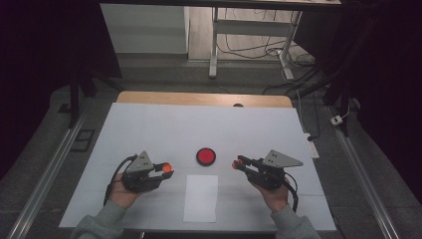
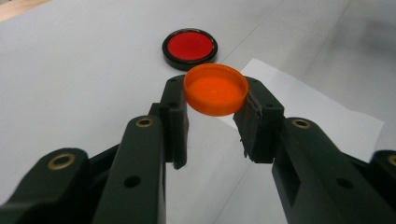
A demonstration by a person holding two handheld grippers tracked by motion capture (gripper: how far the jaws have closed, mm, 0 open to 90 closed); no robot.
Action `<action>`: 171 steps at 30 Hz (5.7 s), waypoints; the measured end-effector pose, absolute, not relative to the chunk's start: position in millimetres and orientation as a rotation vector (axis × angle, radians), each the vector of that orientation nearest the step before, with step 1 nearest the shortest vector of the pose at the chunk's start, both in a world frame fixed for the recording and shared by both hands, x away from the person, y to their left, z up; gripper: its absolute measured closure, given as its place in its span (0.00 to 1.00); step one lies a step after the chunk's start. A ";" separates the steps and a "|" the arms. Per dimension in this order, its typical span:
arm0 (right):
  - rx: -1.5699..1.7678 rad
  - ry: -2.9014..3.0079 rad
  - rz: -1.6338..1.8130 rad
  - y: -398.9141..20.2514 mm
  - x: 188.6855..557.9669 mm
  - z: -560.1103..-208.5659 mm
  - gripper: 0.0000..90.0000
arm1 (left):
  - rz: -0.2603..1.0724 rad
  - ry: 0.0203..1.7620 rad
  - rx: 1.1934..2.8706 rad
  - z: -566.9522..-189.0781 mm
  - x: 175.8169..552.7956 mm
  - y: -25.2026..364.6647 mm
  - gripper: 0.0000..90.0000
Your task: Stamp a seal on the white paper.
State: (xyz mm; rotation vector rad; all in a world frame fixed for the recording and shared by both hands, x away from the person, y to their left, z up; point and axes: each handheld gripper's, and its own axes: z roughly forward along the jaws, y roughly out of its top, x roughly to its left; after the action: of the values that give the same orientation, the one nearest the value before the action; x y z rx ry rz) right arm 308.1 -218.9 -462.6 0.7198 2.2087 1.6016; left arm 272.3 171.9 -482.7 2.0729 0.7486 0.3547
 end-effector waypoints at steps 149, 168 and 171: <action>0.571 2.370 1.634 -159.6 295.2 -471.1 0.80 | 0.209 0.532 2.172 -499.0 293.3 56.8 0.72; 0.572 2.378 1.627 -158.7 295.7 -473.3 0.80 | 0.212 0.533 2.173 -498.9 293.1 56.5 0.72; 0.564 2.369 1.636 -158.4 294.6 -473.0 0.80 | 0.222 0.541 2.188 -500.7 294.6 57.4 0.72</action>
State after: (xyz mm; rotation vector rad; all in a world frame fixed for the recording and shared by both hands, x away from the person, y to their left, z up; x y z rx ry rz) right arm 294.6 -158.4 -473.0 0.5644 2.3690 1.6362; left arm 294.6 57.4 -500.7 2.1882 0.5407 0.2217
